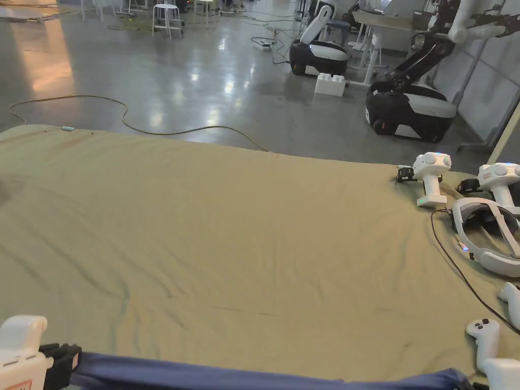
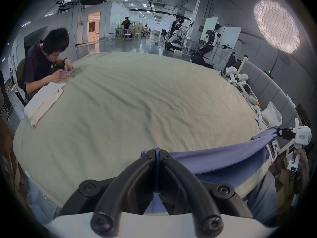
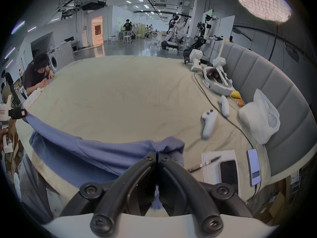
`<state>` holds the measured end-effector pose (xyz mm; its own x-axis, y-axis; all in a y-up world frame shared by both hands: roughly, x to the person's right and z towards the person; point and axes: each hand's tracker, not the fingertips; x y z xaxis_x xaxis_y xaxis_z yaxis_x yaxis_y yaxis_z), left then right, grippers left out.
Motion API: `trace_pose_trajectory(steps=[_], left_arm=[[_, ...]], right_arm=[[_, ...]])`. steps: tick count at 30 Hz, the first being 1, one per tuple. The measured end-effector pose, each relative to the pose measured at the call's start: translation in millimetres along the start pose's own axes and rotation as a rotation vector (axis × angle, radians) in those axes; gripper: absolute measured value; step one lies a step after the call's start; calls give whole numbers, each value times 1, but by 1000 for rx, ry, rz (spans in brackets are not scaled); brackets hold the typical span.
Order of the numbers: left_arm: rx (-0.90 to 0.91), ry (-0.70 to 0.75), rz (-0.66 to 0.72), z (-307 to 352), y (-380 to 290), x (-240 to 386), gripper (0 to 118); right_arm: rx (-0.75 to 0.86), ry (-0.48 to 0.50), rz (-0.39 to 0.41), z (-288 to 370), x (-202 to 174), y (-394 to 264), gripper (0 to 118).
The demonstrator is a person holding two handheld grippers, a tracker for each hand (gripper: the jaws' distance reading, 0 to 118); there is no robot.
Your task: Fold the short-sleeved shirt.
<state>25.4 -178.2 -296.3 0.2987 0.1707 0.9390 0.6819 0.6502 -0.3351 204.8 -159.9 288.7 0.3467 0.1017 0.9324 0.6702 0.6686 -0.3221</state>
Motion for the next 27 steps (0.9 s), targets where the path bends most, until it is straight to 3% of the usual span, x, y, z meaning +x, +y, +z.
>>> trace_pose_trajectory(steps=[8, 14, 15, 16, 17, 18, 19, 22, 27], left_arm=[[-186, 49, -7, -25, -63, 0, 5], [-211, 65, 3, -51, -74, -17, 8], [-212, 61, 14, -50, -71, -18, 14], [-212, 57, 21, -48, -67, -19, 25], [-207, 58, 24, -46, -64, -17, 43], [-191, 68, 19, -42, -60, -16, 56], [-165, 87, 2, -39, -55, -14, 63], [-52, 80, -20, -22, -34, -3, 63], [158, 46, -62, -6, 7, 29, 63]], right_arm=[[-209, -20, 16, -25, -6, -73, 2], [-225, -12, -19, -42, -11, -93, 2], [-221, -18, -16, -41, -13, -89, 7], [-220, -27, -10, -39, -13, -86, 20], [-225, -43, -3, -35, -14, -81, 45], [-215, -65, 1, -30, -18, -76, 62], [-181, -112, 18, -24, -21, -70, 68], [-38, -183, 68, -2, -31, -46, 68], [242, -164, -10, 19, -56, 1, 68]])
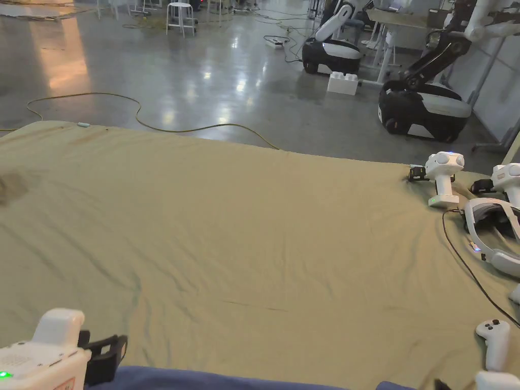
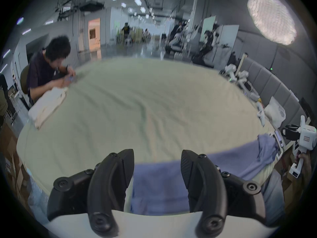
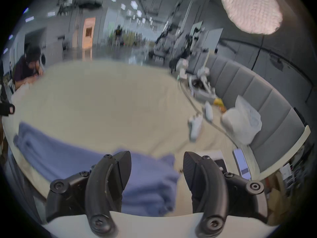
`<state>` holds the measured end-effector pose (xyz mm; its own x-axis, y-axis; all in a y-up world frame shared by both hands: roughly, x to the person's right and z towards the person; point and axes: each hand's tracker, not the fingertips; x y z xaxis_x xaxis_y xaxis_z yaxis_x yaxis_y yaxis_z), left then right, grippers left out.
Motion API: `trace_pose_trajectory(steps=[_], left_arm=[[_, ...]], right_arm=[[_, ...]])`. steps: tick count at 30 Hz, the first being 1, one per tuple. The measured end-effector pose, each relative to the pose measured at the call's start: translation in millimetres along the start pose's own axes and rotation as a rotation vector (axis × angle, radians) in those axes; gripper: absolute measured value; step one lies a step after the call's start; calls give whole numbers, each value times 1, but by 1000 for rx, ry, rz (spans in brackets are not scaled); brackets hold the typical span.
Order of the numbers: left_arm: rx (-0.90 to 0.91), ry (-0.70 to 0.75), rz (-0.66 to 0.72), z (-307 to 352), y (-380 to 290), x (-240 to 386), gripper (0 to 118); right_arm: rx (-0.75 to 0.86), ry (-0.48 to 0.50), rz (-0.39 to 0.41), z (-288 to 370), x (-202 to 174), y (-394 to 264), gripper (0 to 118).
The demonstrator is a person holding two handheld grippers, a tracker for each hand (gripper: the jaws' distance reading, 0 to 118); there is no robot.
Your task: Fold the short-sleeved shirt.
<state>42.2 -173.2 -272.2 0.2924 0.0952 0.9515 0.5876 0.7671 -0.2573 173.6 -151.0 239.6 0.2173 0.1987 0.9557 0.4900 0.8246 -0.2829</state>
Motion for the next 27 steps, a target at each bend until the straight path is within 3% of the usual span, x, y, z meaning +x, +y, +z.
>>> trace_pose_trajectory(steps=[10, 13, 14, 15, 16, 17, 19, 20, 27], left_arm=[[364, 72, -114, 9, 56, 84, 63], [445, 93, -141, 15, 61, 99, 62], [475, 95, -140, 17, 63, 102, 61], [487, 89, -137, 19, 64, 105, 57], [496, 86, -129, 22, 66, 107, 47], [505, 89, -120, 24, 68, 108, 27], [515, 108, -93, 27, 73, 109, 13], [521, 89, -73, 29, 75, 107, 4], [535, 116, -50, 37, 78, 98, 0]], right_arm=[[372, 21, -147, 0, -68, 74, 67], [444, 6, -142, 3, -80, 85, 56], [459, 1, -137, 4, -83, 87, 38], [464, -4, -133, 4, -84, 90, 19], [474, -15, -134, 5, -86, 93, 10], [479, -20, -137, 6, -87, 94, 8], [509, 44, -157, 9, -84, 96, 1], [506, 27, -150, 10, -85, 97, 0], [526, 28, -90, 13, -92, 102, 0]])
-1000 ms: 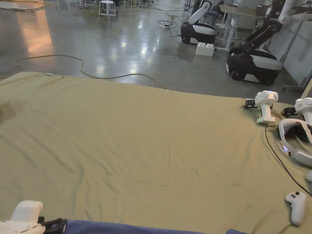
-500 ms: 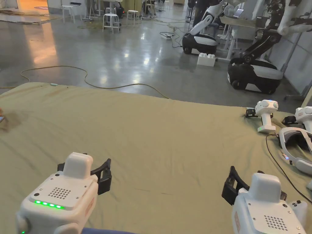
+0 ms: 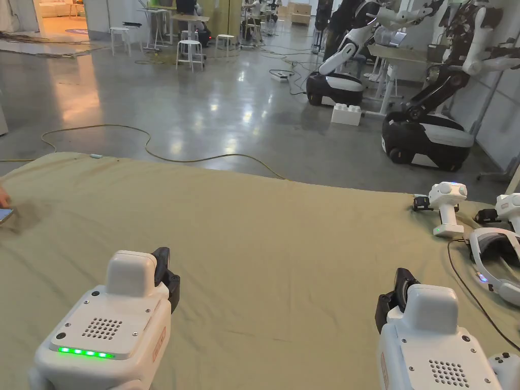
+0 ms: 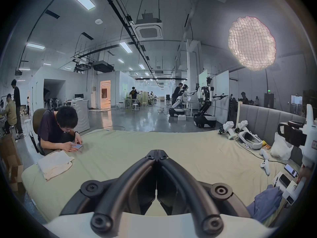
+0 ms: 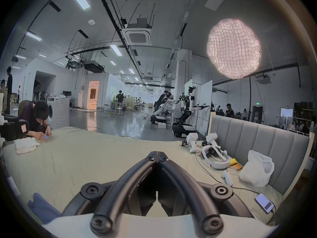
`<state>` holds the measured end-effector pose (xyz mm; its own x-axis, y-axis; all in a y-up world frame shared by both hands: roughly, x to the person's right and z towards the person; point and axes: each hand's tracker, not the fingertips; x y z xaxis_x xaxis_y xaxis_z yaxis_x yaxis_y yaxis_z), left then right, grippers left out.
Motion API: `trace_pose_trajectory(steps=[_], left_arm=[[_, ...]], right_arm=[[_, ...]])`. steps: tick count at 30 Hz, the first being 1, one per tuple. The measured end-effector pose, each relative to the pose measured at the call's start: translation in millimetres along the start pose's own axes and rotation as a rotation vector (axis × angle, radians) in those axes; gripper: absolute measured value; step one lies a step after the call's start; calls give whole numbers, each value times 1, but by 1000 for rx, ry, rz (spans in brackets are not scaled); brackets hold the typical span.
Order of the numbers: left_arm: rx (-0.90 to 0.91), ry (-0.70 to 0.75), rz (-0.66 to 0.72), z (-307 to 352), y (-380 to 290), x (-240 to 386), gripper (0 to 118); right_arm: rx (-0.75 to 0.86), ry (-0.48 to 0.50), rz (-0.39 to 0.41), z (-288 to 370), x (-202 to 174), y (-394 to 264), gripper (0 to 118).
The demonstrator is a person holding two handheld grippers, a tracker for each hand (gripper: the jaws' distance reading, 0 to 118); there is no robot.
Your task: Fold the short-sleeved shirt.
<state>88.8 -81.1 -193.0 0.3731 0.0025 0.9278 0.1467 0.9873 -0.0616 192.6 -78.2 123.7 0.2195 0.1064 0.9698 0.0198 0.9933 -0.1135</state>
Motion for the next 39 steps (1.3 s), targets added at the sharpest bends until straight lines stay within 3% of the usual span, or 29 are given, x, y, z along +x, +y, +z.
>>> trace_pose_trajectory(steps=[8, 10, 15, 19, 20, 23, 26, 29, 36, 39], left_arm=[[-231, -83, 19, -5, -29, -70, 0], [-318, -97, 75, -5, -41, -98, 0], [-593, -238, 367, -12, -89, -170, 0], [-745, -265, 447, -15, -131, -202, 0], [-801, -281, 469, -18, -142, -207, 5], [-908, -325, 528, -22, -169, -214, 63], [-961, -302, 478, -26, -184, -213, 65], [-961, -382, 476, -26, -200, -214, 67], [-911, -552, 877, -27, -233, -227, 71], [-915, -600, 964, -31, -245, -224, 71]], right_arm=[[-51, 44, 35, -7, -4, -6, 0], [-72, 62, 39, -10, -5, -10, 0], [-134, 103, 38, -13, -12, -22, 0], [-175, 139, 45, -15, -17, -31, 0], [-183, 141, 48, -15, -18, -33, 0], [-205, 150, 54, -16, -20, -40, 0], [-223, 157, 68, -16, -21, -42, 0], [-229, 155, 92, -15, -20, -44, 0], [-257, 158, 98, -16, -22, -52, 0], [-271, 163, 85, -15, -24, -55, 0]])
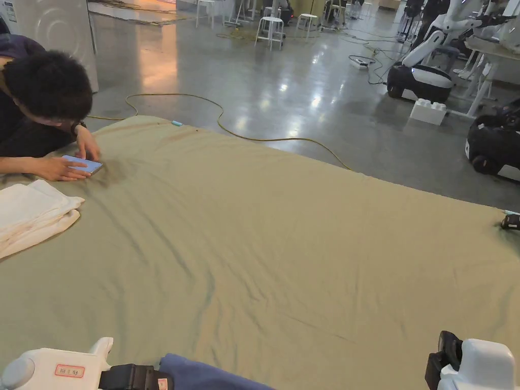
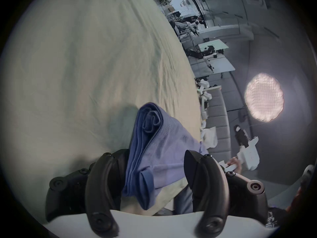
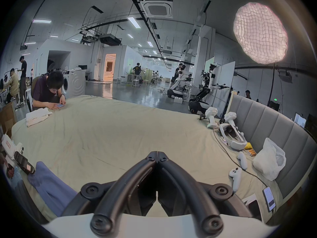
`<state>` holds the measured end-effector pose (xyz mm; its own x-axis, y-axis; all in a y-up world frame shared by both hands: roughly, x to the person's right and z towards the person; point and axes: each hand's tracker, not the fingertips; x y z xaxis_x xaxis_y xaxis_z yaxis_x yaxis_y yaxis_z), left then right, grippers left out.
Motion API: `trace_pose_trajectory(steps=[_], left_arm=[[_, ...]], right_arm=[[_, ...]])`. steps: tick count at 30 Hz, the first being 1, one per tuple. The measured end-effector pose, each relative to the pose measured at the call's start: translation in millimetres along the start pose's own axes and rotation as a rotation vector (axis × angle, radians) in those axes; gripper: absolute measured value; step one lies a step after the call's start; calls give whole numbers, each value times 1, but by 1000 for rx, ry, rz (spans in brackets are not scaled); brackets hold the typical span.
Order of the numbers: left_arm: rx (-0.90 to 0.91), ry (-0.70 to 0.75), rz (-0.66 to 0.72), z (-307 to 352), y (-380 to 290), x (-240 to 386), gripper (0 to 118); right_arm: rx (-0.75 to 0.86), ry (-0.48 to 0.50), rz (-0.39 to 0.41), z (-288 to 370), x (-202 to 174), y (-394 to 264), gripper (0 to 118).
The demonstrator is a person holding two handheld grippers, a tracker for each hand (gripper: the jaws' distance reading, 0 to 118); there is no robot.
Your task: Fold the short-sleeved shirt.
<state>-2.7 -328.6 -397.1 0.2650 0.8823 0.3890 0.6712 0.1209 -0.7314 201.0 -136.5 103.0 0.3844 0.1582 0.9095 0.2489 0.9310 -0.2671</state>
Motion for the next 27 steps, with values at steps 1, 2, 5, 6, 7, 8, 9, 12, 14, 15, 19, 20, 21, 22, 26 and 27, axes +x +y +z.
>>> trace_pose_trajectory(steps=[1, 2, 5, 6, 7, 8, 9, 12, 14, 15, 19, 20, 21, 22, 26, 27], left_arm=[[6, -19, 18, -2, 0, -2, 71], [8, -45, 42, -4, 0, -3, 71], [-5, -70, 67, -14, 0, -3, 70], [-15, -70, 58, -18, 0, -1, 70], [-24, -69, 57, -21, 0, 2, 67], [-42, -37, 47, -25, 0, 7, 56], [-58, 14, 17, -28, 0, 10, 38], [-44, 87, -24, -32, -5, 13, 16], [-25, 85, -24, -29, -7, 19, 12], [-18, 112, -49, -28, -8, 24, 11], [20, 147, -118, -16, -11, 48, 10], [35, 155, -121, -11, -9, 53, 10], [41, 155, -127, -7, -9, 60, 10], [50, 164, -139, -4, -8, 64, 10], [89, 236, -185, 21, -2, 79, 10], [100, 246, -191, 30, -1, 83, 10]], right_arm=[[-3, 3, -2, 0, -1, -1, 0], [-6, 8, -3, 0, -2, -2, 0], [-14, 16, 2, -1, -6, -3, 0], [-15, 18, 3, -1, -7, -3, 0], [-16, 19, 2, -1, -7, -4, 0], [-16, 21, 1, -1, -8, -4, 0], [-15, 22, -1, -1, -8, -4, 0], [-16, 24, -5, -2, -9, -4, 0], [-19, 29, -7, -2, -10, -4, 0], [-19, 30, -6, -1, -10, -5, 0], [-19, 34, -4, -2, -7, -6, 0], [-18, 33, -4, -2, -6, -6, 0], [-16, 31, -5, -1, -3, -5, 0], [-15, 30, -6, -1, -2, -5, 0], [-6, 22, -15, 1, 7, -4, 0], [-3, 19, -16, 1, 9, -3, 0]])
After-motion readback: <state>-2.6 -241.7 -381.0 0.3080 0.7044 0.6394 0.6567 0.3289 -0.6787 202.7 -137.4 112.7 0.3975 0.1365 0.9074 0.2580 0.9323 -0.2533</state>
